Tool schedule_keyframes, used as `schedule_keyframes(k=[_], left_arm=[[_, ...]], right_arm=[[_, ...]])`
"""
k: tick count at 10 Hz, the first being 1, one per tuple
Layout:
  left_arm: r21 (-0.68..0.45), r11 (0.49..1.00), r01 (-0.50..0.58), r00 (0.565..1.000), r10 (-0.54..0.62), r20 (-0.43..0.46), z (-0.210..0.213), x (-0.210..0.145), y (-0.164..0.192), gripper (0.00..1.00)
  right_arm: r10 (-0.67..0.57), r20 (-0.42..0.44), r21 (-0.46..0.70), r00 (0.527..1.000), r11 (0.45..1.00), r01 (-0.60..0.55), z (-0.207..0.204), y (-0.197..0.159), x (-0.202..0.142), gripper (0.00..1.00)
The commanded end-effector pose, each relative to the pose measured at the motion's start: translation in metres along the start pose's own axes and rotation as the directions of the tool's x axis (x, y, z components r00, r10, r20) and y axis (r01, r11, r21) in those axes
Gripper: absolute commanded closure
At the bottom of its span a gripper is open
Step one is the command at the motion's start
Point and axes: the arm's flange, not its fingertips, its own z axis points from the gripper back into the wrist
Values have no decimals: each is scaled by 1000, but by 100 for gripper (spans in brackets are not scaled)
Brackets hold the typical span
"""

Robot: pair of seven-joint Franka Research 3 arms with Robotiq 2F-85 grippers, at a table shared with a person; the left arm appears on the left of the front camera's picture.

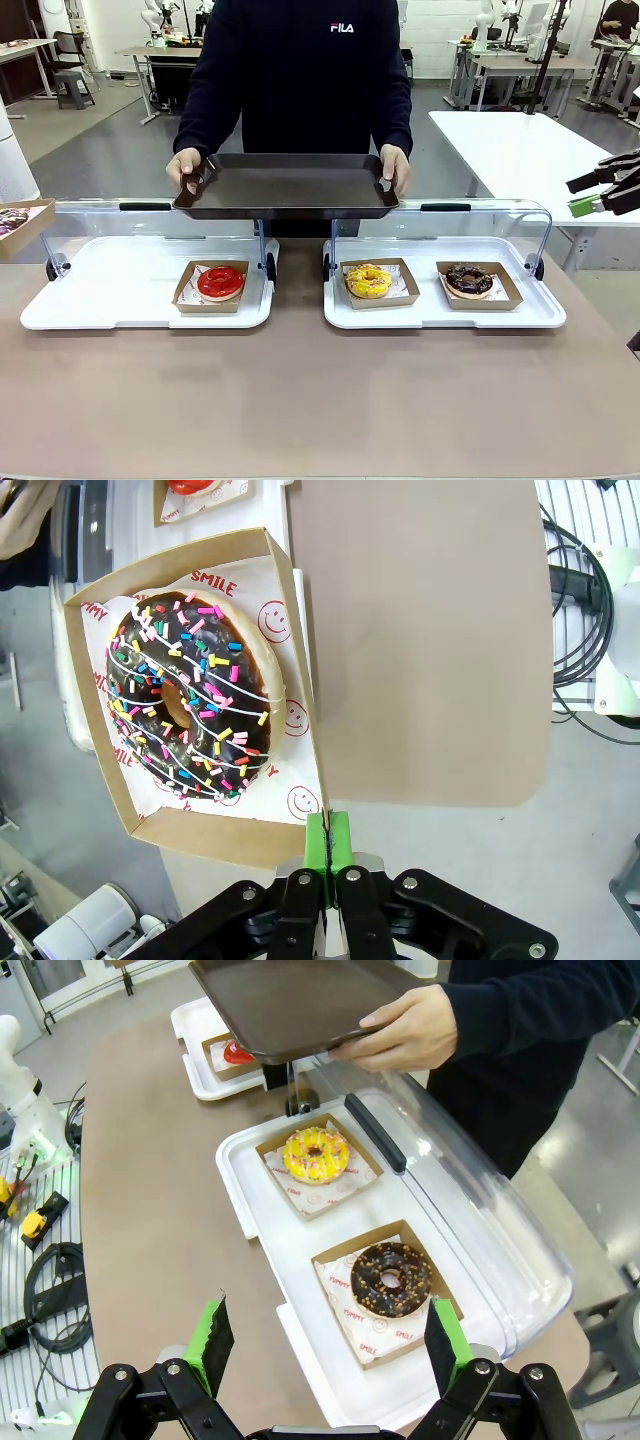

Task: Provide the desired donut to the person.
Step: Place the picked Paper togo box onto the Handle tray extended by the person.

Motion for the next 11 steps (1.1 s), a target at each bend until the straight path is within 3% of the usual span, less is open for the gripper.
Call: schedule_keyframes(k=[1, 5, 6, 11], left_arm=[[17, 1000, -8, 1000, 8, -3, 0, 0, 2, 100], [0, 1000, 0, 1000, 0, 0, 0, 0, 0, 99], [20, 999, 24, 996, -23, -87, 18, 21, 19, 99], [58, 978, 202, 971, -193, -140, 87, 167, 114, 99]], right_arm=[[1, -2, 10, 1000, 1000, -1, -1, 1, -1, 0], [1, -2, 10, 1000, 1000, -1, -1, 1, -1, 0], [1, -2, 10, 1000, 1000, -1, -1, 1, -1, 0], [1, -2, 10, 1000, 1000, -1, -1, 1, -1, 0]])
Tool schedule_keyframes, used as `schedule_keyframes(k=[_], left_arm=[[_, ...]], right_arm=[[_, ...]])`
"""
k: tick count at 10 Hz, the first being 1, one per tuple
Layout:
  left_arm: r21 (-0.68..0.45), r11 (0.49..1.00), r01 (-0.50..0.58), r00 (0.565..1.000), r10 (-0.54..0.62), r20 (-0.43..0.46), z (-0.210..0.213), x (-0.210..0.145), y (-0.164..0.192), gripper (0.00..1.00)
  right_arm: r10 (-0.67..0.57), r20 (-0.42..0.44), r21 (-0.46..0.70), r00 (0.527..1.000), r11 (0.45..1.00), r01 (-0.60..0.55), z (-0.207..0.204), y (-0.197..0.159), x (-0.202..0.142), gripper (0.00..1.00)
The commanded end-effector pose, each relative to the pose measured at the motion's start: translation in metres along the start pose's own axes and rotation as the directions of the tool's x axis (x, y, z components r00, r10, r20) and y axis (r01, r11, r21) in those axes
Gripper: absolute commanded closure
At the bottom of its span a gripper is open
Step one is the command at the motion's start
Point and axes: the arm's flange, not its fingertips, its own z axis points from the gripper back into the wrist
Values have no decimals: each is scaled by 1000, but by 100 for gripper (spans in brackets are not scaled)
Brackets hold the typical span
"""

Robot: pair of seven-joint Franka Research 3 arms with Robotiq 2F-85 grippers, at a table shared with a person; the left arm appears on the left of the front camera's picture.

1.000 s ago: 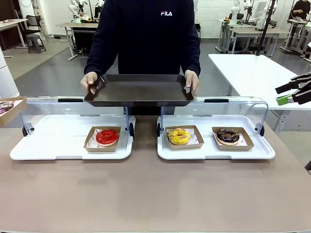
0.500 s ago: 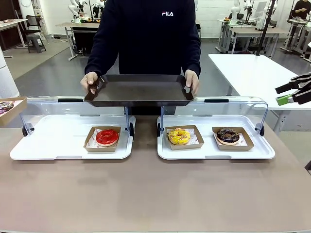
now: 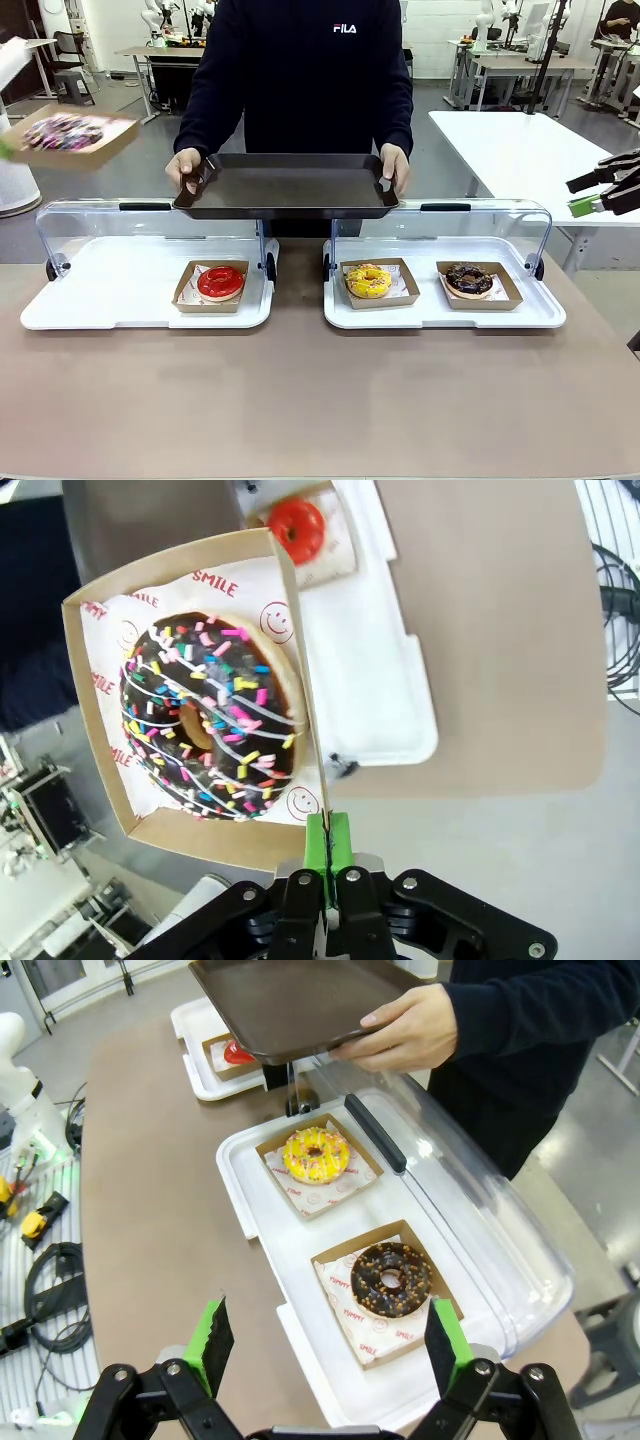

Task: Provide the desired donut to the person.
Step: Place the picked Paper togo box onto the Handle tray extended by the person.

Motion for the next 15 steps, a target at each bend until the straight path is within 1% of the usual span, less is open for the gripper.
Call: schedule_keyframes(k=[1, 2, 4, 5, 6, 8, 9, 11, 12, 13, 14, 15], left_arm=[[-30, 999, 24, 999, -25, -26, 8, 22, 43, 99], [-30, 998, 63, 998, -63, -28, 9, 50, 60, 99], [-36, 996, 86, 996, -87, -30, -5, 91, 91, 99], [-50, 996, 77, 997, -77, -7, -20, 108, 104, 99], [-61, 998, 28, 999, -27, 25, -42, 127, 117, 99], [-98, 995, 36, 999, -34, 25, -72, 155, 138, 99], [-105, 994, 16, 999, -11, 50, -85, 164, 150, 99], [-94, 992, -81, 995, 85, 42, -112, 174, 171, 99], [-121, 985, -121, 990, 128, 52, -121, 179, 177, 99], [-145, 980, -136, 988, 144, 50, -129, 181, 180, 99], [-156, 973, -168, 984, 175, 35, -138, 182, 178, 99], [-163, 972, -170, 983, 179, 41, -150, 180, 178, 99]], right_arm=[[1, -2, 10, 1000, 1000, -1, 0, 0, -1, 0], [1, -2, 10, 1000, 1000, -1, 0, 0, -1, 0], [1, -2, 10, 1000, 1000, -1, 0, 0, -1, 0], [1, -2, 10, 1000, 1000, -1, 0, 0, -1, 0], [1, -2, 10, 1000, 1000, -1, 0, 0, -1, 0], [1, -2, 10, 1000, 1000, -1, 0, 0, -1, 0], [1, -2, 10, 1000, 1000, -1, 0, 0, -1, 0], [1, -2, 10, 1000, 1000, -1, 0, 0, -1, 0], [1, -2, 10, 1000, 1000, -1, 0, 0, -1, 0], [1, -2, 10, 1000, 1000, -1, 0, 0, -1, 0], [1, -2, 10, 1000, 1000, -1, 0, 0, -1, 0], [1, -2, 10, 1000, 1000, -1, 0, 0, -1, 0]])
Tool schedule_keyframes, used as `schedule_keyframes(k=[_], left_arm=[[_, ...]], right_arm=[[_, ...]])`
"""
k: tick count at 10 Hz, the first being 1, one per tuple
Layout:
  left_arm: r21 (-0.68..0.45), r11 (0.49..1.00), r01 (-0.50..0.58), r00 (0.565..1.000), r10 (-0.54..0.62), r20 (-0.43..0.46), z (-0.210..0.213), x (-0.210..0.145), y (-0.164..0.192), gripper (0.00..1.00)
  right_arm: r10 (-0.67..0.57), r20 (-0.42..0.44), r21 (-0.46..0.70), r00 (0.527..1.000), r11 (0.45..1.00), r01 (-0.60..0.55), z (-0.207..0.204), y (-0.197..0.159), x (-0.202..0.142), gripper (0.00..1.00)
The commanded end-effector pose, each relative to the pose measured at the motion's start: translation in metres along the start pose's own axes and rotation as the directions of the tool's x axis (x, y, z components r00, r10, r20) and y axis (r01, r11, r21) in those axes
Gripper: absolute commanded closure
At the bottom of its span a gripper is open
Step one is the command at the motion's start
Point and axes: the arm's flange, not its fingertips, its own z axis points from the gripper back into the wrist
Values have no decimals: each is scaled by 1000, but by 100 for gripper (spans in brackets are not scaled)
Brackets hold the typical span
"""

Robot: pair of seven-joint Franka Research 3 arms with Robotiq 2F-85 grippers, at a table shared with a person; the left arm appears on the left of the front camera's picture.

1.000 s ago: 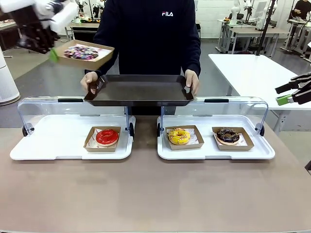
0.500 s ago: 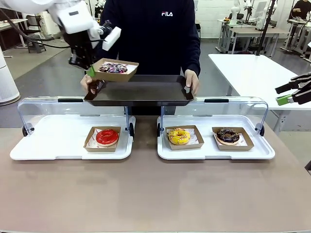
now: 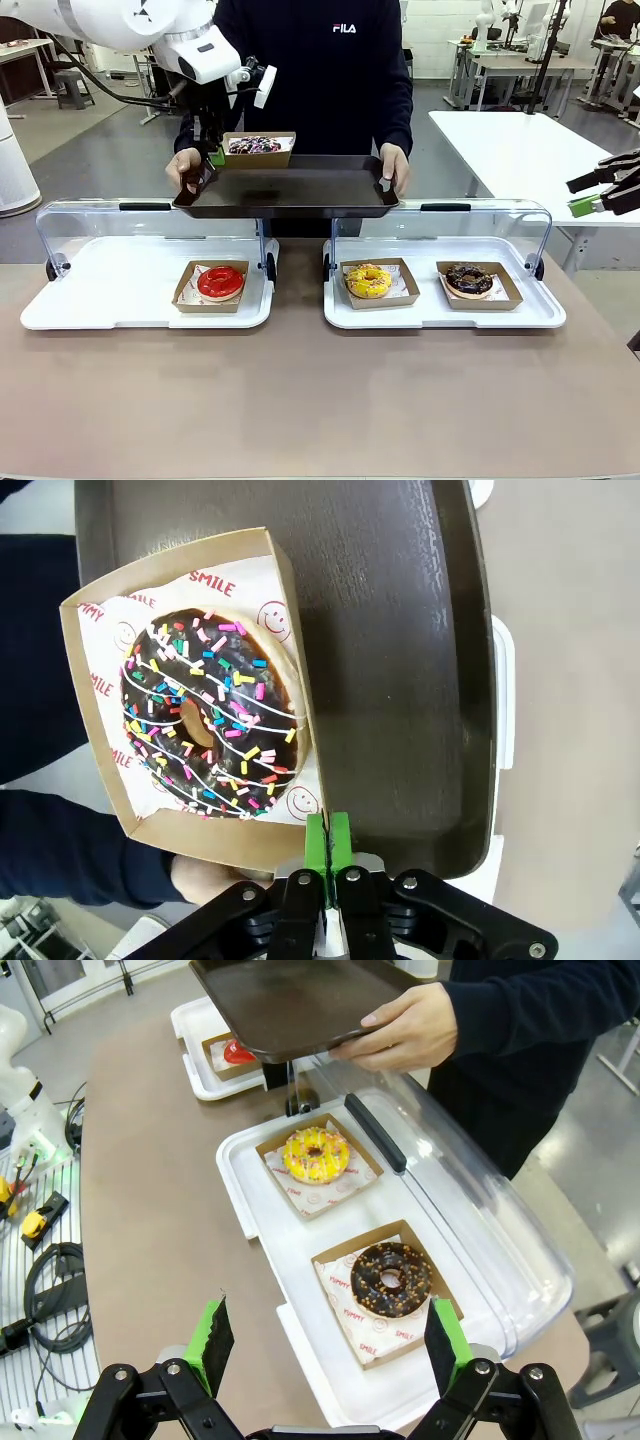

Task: Provide the desired donut to the person.
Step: Place the picked Paper togo box onto the Handle tray extended by the person.

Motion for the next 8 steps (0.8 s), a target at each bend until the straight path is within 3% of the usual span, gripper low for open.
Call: schedule_keyframes(k=[1, 4, 7, 8], left_arm=[[-3, 1000, 0, 1000, 0, -6, -12, -4, 1, 99], [-19, 1000, 0, 1000, 0, 24, -38, -15, -1, 99], [-49, 999, 3, 1000, -4, -14, -44, -14, -3, 99], [-70, 997, 20, 1000, -20, 1, -42, -17, -3, 41]], right_arm=[[1, -2, 10, 1000, 1000, -1, -1, 0, -1, 0], [1, -2, 10, 1000, 1000, -1, -1, 0, -1, 0], [1, -2, 10, 1000, 1000, -1, -1, 0, -1, 0], [1, -2, 10, 1000, 1000, -1, -1, 0, -1, 0]])
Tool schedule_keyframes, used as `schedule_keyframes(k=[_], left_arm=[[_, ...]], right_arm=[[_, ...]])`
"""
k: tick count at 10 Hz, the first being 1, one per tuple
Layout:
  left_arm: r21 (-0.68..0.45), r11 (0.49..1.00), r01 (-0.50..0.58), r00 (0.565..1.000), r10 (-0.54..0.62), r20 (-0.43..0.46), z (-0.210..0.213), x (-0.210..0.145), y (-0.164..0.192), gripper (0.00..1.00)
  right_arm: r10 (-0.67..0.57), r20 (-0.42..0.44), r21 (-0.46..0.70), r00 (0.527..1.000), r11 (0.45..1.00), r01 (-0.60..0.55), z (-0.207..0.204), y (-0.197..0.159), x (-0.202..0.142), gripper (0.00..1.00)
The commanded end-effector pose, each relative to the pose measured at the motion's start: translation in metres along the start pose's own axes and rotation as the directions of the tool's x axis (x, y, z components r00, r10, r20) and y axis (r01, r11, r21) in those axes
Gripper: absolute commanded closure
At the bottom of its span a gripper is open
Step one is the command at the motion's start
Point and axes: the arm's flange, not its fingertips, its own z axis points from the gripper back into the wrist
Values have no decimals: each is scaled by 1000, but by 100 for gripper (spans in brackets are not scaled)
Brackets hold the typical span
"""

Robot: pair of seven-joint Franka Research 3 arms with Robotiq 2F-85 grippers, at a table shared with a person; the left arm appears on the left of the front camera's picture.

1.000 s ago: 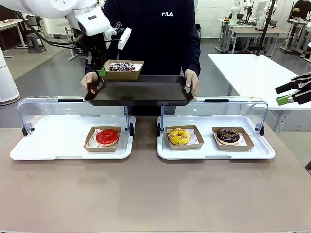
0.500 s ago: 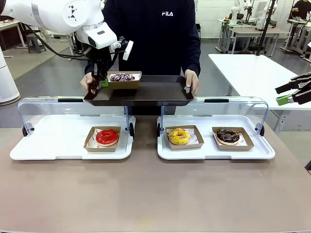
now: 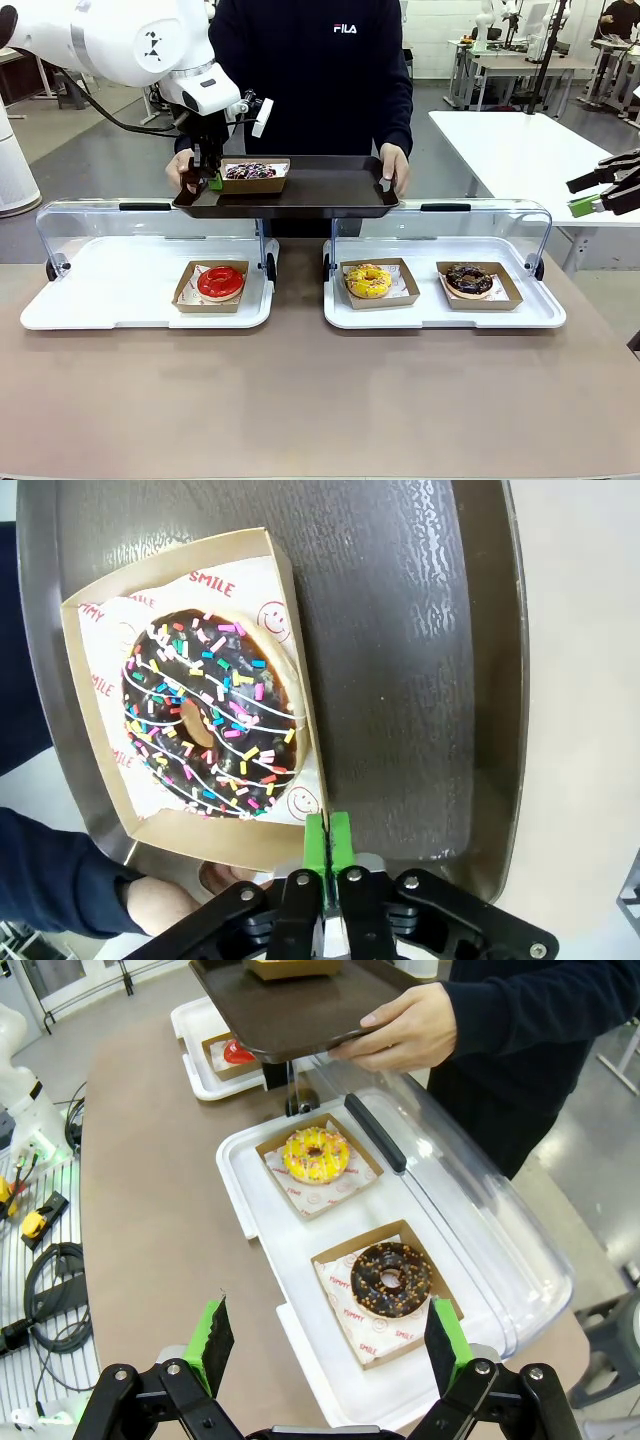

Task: Provide the desired donut to the person.
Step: Place the picked Paper togo box onto the Handle tray extended by the person.

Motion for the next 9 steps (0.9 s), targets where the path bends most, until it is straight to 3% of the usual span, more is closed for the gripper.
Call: schedule_keyframes(k=[1, 2, 4, 5, 7, 9], left_arm=[[-25, 999, 29, 999, -28, 33, 9, -8, -4, 43], [-17, 1000, 17, 999, -17, 27, 13, -10, -4, 0], [-30, 999, 17, 999, -16, 36, 18, -15, -3, 0], [-35, 999, 18, 999, -17, 38, 20, -15, -4, 22], [-73, 997, 34, 998, -30, 56, 27, -17, -5, 0], [-93, 995, 42, 997, -36, 61, 40, -20, -14, 0]], right_arm=[[1, -2, 10, 1000, 1000, -1, -1, 0, -1, 0], [1, -2, 10, 1000, 1000, -1, -1, 0, -1, 0], [1, -2, 10, 1000, 1000, -1, -1, 0, -1, 0], [1, -2, 10, 1000, 1000, -1, -1, 0, -1, 0], [1, -2, 10, 1000, 1000, -1, -1, 0, -1, 0], [1, -2, 10, 1000, 1000, -1, -1, 0, -1, 0]])
